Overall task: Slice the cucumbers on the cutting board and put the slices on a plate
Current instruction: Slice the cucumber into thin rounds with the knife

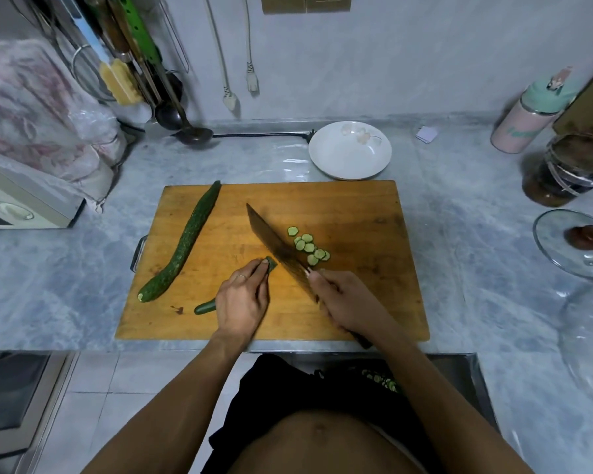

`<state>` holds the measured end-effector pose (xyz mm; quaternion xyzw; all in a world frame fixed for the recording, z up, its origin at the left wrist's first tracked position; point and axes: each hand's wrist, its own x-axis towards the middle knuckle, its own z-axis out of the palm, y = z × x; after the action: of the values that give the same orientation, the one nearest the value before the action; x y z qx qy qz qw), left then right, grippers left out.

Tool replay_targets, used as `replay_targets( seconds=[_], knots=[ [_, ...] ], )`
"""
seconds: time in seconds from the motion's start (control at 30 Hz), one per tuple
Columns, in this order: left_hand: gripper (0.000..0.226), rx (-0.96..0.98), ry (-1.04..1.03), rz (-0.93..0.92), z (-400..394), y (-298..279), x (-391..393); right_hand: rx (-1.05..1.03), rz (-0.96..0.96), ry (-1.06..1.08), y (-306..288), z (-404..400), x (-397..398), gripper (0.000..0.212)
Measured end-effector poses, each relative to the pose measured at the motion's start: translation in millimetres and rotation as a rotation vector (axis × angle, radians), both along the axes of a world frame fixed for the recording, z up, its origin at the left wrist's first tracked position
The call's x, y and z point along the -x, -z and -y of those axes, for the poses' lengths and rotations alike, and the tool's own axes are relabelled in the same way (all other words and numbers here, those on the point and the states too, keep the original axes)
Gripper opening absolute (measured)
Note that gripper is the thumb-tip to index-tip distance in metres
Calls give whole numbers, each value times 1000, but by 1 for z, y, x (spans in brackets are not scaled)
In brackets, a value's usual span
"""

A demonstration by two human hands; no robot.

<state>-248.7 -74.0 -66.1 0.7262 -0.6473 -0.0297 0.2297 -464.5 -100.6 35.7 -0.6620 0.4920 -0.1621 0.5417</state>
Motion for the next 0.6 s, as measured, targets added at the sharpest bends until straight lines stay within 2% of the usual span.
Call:
replay_targets(
  seconds=[0.13, 0.6],
  knots=[
    [31, -4, -21, -17, 2, 1, -1, 92, -53, -88, -5, -3, -7, 46],
    [31, -27, 20, -14, 4, 8, -4, 172, -29, -111, -3, -15, -7, 35]
  ],
)
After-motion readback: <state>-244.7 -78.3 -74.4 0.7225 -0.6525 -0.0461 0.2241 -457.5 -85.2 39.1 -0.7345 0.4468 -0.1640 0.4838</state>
